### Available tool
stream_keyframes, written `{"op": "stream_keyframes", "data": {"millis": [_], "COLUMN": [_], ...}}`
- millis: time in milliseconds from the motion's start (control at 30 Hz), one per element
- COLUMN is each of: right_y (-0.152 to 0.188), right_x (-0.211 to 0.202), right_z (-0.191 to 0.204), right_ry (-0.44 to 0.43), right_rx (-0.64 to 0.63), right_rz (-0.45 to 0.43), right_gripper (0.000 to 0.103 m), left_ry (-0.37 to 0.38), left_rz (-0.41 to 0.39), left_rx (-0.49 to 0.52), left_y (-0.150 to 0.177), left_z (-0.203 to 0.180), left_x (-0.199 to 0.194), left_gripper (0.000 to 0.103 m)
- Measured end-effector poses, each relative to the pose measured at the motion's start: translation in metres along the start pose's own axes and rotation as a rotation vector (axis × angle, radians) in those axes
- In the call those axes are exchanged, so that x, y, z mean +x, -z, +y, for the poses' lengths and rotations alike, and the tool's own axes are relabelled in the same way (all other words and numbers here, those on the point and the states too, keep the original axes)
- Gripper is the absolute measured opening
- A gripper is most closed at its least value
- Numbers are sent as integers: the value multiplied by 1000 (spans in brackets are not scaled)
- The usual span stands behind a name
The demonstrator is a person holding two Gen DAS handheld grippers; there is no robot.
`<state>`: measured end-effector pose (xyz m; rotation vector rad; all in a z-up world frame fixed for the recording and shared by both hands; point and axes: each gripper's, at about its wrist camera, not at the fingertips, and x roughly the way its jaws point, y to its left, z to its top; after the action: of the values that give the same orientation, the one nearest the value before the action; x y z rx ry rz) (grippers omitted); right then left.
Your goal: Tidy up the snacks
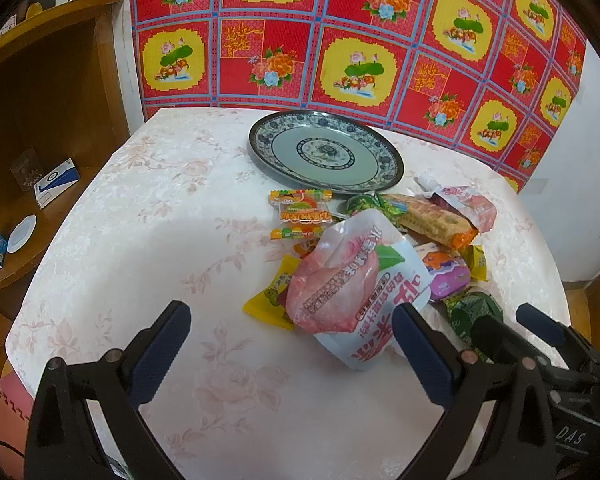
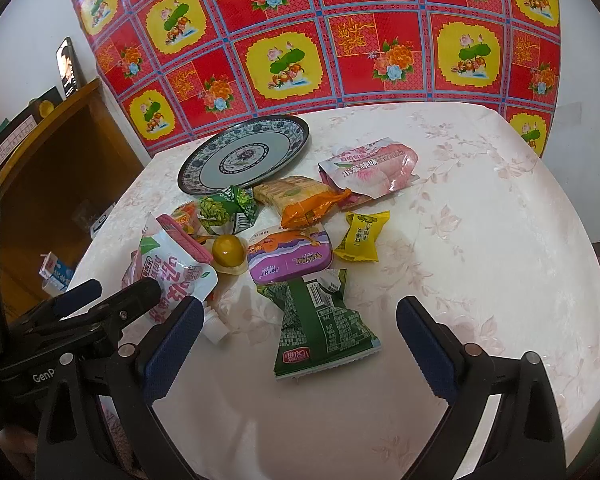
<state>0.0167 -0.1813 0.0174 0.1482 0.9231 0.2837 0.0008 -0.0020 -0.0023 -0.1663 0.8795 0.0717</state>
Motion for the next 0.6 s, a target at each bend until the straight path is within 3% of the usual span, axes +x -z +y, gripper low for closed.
{"op": "stream_keyframes", "data": {"millis": [600], "right_y": [1], "right_x": [0], "right_z": [0], "right_ry": [0], "right_rx": [1], "right_rz": [3], "right_gripper": [99], "left_ry": [-1], "left_rz": [1], "left_rx": [1], "left_y": [0], "left_z": [0], "left_x": [0], "left_gripper": [103]}}
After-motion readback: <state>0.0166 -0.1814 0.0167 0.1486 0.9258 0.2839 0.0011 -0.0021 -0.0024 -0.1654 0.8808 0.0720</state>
